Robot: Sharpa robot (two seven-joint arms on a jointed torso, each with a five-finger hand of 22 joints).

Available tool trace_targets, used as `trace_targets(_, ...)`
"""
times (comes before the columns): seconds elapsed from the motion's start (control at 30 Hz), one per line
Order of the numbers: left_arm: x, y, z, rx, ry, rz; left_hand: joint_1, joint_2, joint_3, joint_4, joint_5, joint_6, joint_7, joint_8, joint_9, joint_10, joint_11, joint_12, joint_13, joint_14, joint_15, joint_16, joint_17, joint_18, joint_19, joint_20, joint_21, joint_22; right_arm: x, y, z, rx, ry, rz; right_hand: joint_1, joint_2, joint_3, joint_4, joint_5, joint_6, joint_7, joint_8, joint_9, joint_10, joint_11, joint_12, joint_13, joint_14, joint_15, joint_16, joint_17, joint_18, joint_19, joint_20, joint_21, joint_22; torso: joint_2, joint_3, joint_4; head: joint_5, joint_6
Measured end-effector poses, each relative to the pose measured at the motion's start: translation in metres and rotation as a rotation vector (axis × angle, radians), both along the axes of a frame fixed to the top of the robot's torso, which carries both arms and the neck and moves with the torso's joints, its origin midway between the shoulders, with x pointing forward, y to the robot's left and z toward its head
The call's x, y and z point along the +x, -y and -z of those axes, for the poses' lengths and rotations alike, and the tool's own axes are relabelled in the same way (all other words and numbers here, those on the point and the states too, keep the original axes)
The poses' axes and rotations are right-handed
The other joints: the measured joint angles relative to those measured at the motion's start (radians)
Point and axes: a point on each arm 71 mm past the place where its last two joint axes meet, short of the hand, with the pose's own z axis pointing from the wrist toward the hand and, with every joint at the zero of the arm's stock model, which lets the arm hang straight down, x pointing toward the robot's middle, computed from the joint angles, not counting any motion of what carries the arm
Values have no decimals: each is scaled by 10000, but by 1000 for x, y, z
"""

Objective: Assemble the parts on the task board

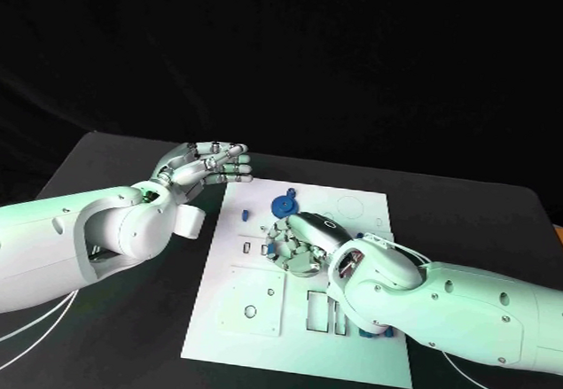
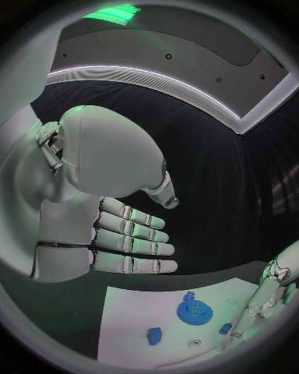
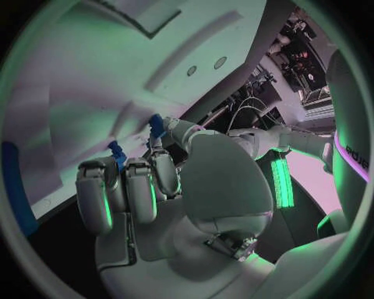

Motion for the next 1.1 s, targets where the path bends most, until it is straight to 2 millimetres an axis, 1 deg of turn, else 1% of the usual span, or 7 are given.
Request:
trace_targets(0.13,0,0,0,1,-7,-1,0,0,0,0,0,0,0,0,0,0,0,0,0,0,0,0,0,1,0,0,0,0,0,0,0,-49,70,-11,0,0,0,0,-1,19,-41,0,4,0,0,0,0,0,0,0,0,0,0,0,0,-1,-3,-5,5,8,-17)
trace_targets(0.43,0,-1,0,2,-17,-1,0,0,0,0,0,0,0,0,1,-2,-2,0,0,0,0,0,-1,0,0,0,0,1,1,0,1,-150,238,-38,-60,-61,-1,-1,-2,22,-51,-3,79,0,0,0,-2,0,0,0,8,0,0,0,0,-2,-9,-6,-7,22,-27)
trace_targets(0.57,0,-1,0,1,-20,2,0,0,0,0,0,0,0,0,1,-2,-2,0,0,0,0,0,-1,0,0,0,0,1,1,0,1,-175,276,-45,-80,-108,-1,-1,-43,8,-65,-4,200,0,0,0,-5,0,0,0,8,0,0,0,0,-2,-10,-3,-7,26,-41)
trace_targets(0.83,0,-1,0,1,-27,8,-54,-4,29,-30,0,0,0,0,-2,-2,-2,0,0,0,0,0,3,1,0,0,0,1,2,1,1,-212,330,-34,-100,-189,-26,-26,-45,8,-65,-7,184,0,0,0,-26,0,0,0,8,0,0,0,-1,-3,-10,-2,-1,33,-54)
trace_targets(0.9,0,-1,0,1,-29,10,-81,-2,41,-42,0,0,0,0,-9,-2,-2,0,0,0,0,0,10,0,0,0,0,1,2,1,1,-214,338,-33,-100,-189,-47,-10,-124,8,-65,-8,174,-20,21,0,-26,0,0,0,7,0,0,0,-1,-1,-11,-3,0,38,-55)
trace_targets(0.97,0,-1,0,1,-32,12,-93,-13,41,-41,0,0,0,0,-9,-2,-2,0,0,0,0,0,10,1,0,0,0,1,2,1,1,-212,347,-28,-120,-286,-57,0,-238,8,-66,-7,171,-38,38,-39,-28,0,0,0,7,0,0,0,0,5,-10,-2,-1,41,-55)
trace_targets(1.1,0,-1,0,0,-37,19,-93,-13,41,-42,0,0,0,0,-9,-3,-2,0,0,0,0,0,9,0,0,0,0,1,2,1,1,-214,352,-19,-278,-444,-185,128,-799,-66,11,32,126,-60,60,-40,-47,0,0,0,7,0,0,0,-1,6,-11,-3,-7,44,-55)
